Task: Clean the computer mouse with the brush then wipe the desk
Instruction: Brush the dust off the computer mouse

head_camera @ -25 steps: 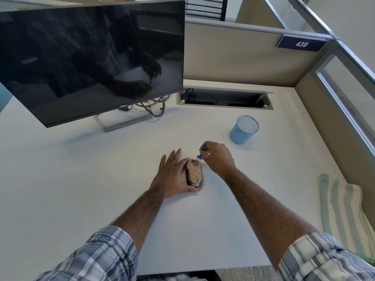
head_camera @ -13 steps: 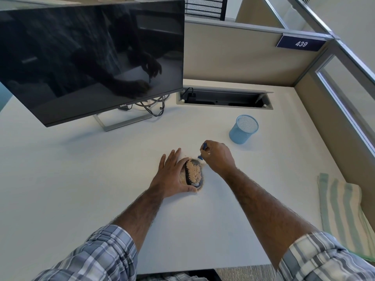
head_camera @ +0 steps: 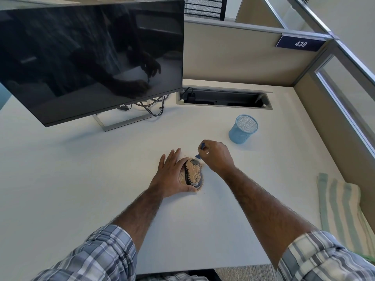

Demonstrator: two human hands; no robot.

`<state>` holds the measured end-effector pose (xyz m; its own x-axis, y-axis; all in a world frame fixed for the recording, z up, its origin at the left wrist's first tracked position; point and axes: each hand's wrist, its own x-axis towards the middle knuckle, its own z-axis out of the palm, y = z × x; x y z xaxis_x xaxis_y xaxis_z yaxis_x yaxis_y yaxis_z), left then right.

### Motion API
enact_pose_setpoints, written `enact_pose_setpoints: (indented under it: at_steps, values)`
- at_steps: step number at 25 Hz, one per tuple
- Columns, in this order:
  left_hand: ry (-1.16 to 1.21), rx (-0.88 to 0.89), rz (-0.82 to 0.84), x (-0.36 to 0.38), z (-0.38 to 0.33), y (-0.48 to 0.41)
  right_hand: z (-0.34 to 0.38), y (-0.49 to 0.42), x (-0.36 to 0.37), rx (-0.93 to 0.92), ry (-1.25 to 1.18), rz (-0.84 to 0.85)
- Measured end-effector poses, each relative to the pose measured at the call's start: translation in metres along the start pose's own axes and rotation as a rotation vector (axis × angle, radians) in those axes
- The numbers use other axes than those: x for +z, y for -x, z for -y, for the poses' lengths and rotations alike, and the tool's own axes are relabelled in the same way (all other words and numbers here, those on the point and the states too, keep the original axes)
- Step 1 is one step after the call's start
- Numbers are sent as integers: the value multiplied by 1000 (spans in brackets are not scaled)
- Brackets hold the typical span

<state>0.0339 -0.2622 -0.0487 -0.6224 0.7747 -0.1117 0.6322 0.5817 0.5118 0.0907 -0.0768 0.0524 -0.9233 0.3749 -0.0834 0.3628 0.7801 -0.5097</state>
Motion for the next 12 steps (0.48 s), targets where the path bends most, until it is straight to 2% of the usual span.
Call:
enact_pose_setpoints:
  at_steps: [12]
  values:
    - [0,-7,16,-3,-2,1,0,3,-1,26,-3,3]
